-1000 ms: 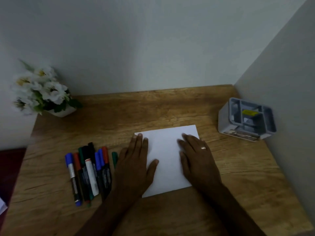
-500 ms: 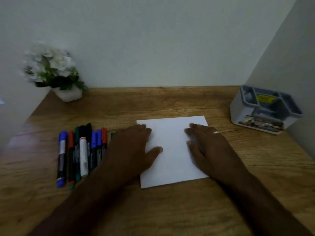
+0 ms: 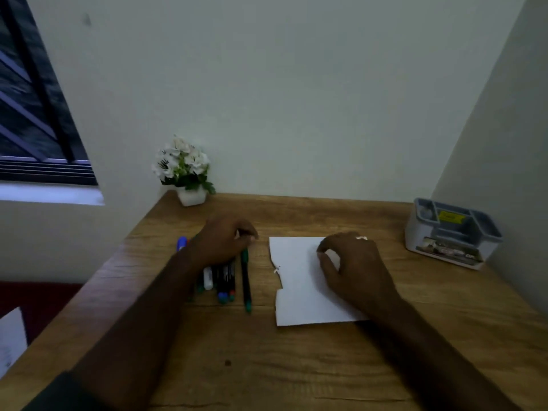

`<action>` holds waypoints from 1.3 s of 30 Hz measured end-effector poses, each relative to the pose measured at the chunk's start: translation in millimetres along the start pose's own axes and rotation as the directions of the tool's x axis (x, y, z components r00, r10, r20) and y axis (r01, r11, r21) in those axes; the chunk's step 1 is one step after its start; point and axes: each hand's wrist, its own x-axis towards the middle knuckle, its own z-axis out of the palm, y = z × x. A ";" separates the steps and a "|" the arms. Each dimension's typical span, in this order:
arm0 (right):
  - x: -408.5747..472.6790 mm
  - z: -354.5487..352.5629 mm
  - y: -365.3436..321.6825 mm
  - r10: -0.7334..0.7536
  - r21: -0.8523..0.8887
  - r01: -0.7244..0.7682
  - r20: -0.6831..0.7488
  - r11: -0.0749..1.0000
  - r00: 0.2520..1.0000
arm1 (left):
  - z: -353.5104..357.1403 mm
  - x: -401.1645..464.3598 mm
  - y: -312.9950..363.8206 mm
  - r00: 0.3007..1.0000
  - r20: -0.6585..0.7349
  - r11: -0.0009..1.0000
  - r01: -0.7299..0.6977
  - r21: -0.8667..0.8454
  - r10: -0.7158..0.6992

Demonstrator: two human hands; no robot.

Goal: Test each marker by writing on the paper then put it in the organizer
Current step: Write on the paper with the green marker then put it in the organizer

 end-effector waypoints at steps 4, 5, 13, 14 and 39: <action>25.4 15.0 -54.9 -0.094 0.119 0.067 0.237 0.991 0.967 | -9.4 -0.1 -12.3 0.987 0.151 0.995 0.044 0.088 -0.057; 29.8 21.5 -67.8 -0.124 0.133 0.091 0.269 0.987 0.955 | -10.5 -1.1 -12.1 0.980 0.189 0.996 0.040 0.081 -0.055; 28.9 49.7 -96.6 -0.143 0.142 0.103 0.312 0.985 0.939 | -14.9 -0.5 -9.2 0.944 0.321 0.985 0.014 0.173 -0.070; 28.8 50.2 -95.9 -0.139 0.156 0.094 0.311 0.983 0.940 | -13.2 1.3 -8.9 0.946 0.317 0.981 0.002 0.195 -0.065; 55.5 26.9 -48.4 0.113 0.905 -0.272 0.249 0.327 0.962 | -11.5 -3.9 27.3 0.983 0.144 0.850 -0.020 -0.527 0.113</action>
